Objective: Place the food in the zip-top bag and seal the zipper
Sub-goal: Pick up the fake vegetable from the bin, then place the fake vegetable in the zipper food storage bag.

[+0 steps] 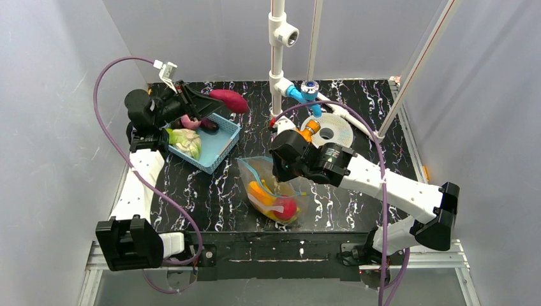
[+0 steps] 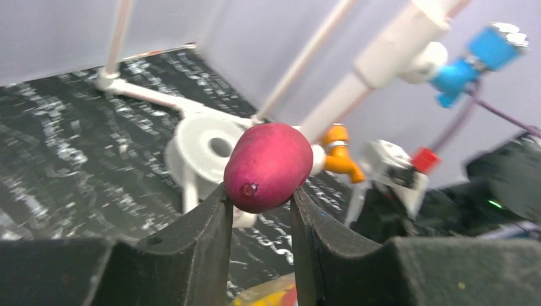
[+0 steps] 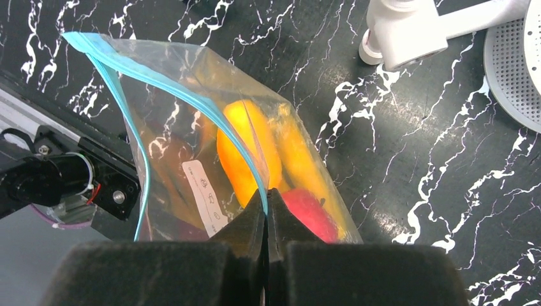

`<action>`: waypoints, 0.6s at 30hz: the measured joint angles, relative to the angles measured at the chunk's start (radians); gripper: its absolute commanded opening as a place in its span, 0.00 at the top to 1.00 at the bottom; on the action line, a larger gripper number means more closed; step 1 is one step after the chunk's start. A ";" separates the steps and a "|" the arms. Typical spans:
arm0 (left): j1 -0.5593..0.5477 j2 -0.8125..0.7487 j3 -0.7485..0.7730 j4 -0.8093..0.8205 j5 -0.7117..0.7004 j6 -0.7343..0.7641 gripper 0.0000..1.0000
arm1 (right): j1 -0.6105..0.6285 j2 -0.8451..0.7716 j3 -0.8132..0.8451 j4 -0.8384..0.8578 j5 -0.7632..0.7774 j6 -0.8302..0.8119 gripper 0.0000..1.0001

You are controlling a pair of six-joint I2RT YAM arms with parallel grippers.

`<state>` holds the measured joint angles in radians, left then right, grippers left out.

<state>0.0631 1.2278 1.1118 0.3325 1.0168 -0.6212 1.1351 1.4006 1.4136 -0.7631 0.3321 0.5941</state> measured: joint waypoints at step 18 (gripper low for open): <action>-0.342 -0.193 -0.010 -0.053 0.300 0.135 1.00 | -0.172 -0.001 -0.028 0.061 -0.210 -0.018 0.99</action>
<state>-0.2787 1.0351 1.1015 0.2790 1.3167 -0.4866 0.9630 1.3994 1.3857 -0.7021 0.1219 0.5766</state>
